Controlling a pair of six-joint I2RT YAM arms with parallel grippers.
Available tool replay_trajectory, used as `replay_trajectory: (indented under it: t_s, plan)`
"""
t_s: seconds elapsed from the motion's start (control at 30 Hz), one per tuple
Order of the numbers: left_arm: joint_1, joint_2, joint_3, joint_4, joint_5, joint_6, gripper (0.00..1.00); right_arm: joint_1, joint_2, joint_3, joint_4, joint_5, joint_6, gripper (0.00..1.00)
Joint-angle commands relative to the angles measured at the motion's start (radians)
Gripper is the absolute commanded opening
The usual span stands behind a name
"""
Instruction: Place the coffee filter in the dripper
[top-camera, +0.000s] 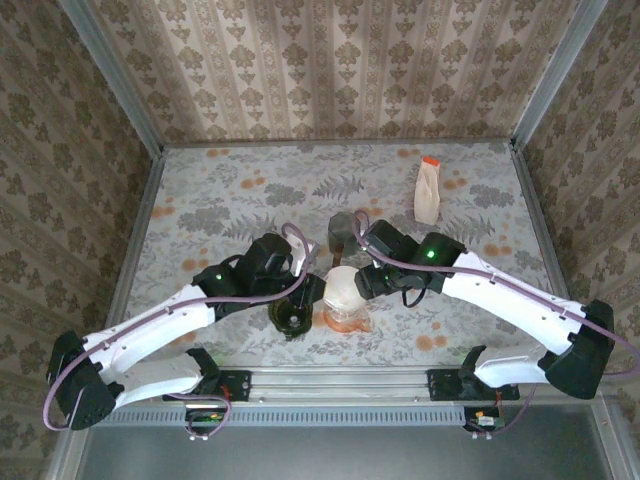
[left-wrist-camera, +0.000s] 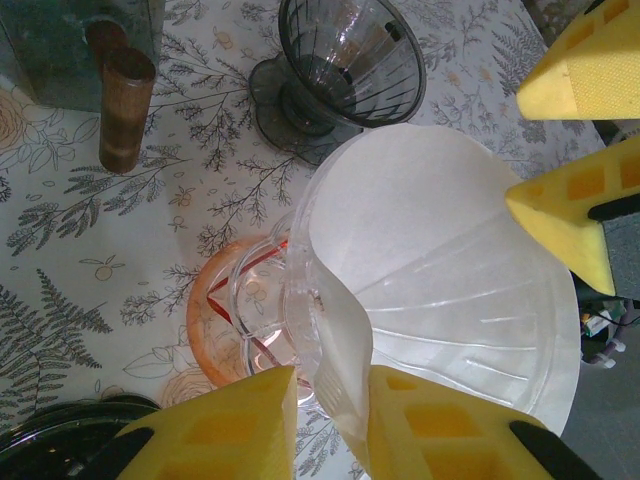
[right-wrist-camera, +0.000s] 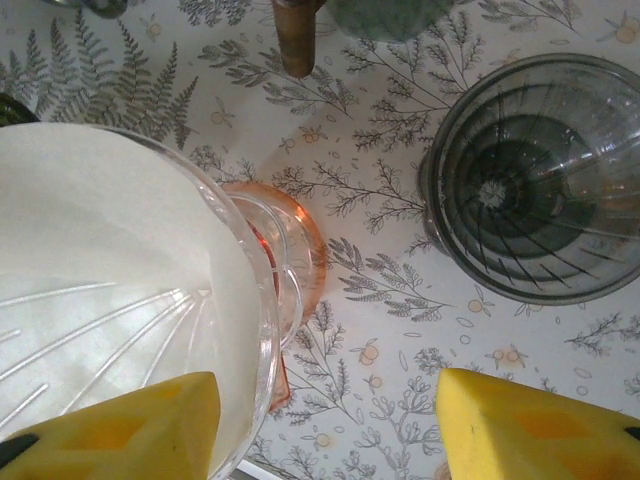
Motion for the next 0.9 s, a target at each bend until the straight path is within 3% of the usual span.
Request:
replay_trajectory:
  t_s: [0.0, 0.37, 0.67, 0.77, 0.87]
  plan:
    - [-0.008, 0.002, -0.008, 0.007, 0.004, -0.01, 0.26, 0.002, -0.035, -0.005, 0.014, -0.009, 0.003, 0.65]
    - [-0.009, -0.004, -0.005, 0.018, 0.016, -0.02, 0.31, 0.011, -0.034, -0.075, 0.041, -0.045, 0.03, 0.44]
    - [-0.008, -0.046, 0.006, 0.002, 0.039, -0.029, 0.46, 0.013, -0.028, -0.055, 0.035, -0.037, 0.024, 0.43]
    - [-0.008, -0.046, -0.002, -0.003, 0.049, -0.034, 0.46, 0.013, -0.028, -0.053, 0.035, -0.036, 0.023, 0.43]
    - [-0.008, -0.043, -0.011, -0.009, 0.05, -0.036, 0.39, 0.014, -0.028, -0.053, 0.035, -0.036, 0.025, 0.43]
